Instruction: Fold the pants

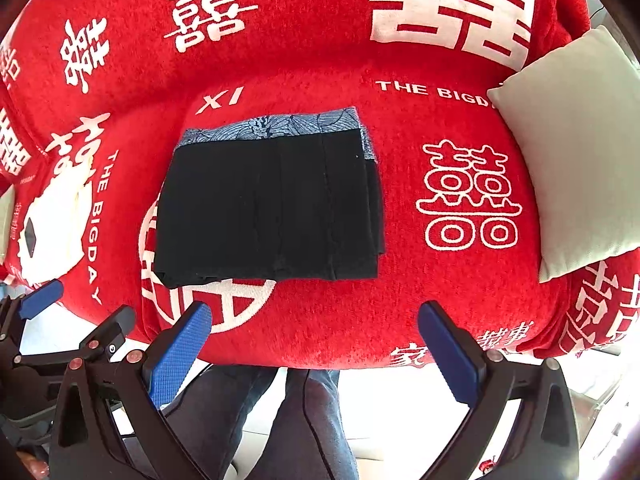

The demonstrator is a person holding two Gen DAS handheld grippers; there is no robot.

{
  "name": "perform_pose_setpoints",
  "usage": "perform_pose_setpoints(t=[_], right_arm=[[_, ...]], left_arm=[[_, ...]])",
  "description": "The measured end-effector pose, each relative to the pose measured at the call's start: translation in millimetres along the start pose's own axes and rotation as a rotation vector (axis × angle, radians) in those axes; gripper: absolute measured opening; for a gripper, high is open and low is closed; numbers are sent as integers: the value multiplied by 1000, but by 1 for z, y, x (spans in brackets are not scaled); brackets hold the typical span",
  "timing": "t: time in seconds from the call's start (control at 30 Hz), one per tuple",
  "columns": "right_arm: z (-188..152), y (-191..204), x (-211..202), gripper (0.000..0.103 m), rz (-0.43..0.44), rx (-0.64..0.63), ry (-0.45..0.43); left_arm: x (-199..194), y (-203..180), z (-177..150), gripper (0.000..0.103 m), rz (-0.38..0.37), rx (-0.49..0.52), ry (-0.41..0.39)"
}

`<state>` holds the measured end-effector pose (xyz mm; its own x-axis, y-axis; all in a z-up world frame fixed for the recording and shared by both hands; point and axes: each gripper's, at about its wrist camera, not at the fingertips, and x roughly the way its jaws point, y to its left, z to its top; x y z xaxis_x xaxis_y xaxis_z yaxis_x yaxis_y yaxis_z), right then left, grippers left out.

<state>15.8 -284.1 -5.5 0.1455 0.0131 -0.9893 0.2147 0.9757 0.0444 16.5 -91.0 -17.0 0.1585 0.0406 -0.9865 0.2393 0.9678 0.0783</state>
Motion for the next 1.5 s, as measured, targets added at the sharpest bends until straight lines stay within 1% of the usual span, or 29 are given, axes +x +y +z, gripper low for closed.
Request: perform_pose_setpoints(t=[0.47,1.5], right_arm=[[3,-2,-7,103,9,-19,-15],[7,0,-5,103,9,-41,-7]], left_arm=[[-8,-3,-1,103,18,-26,-11],[-7,-11,3,103,4,-25,-10]])
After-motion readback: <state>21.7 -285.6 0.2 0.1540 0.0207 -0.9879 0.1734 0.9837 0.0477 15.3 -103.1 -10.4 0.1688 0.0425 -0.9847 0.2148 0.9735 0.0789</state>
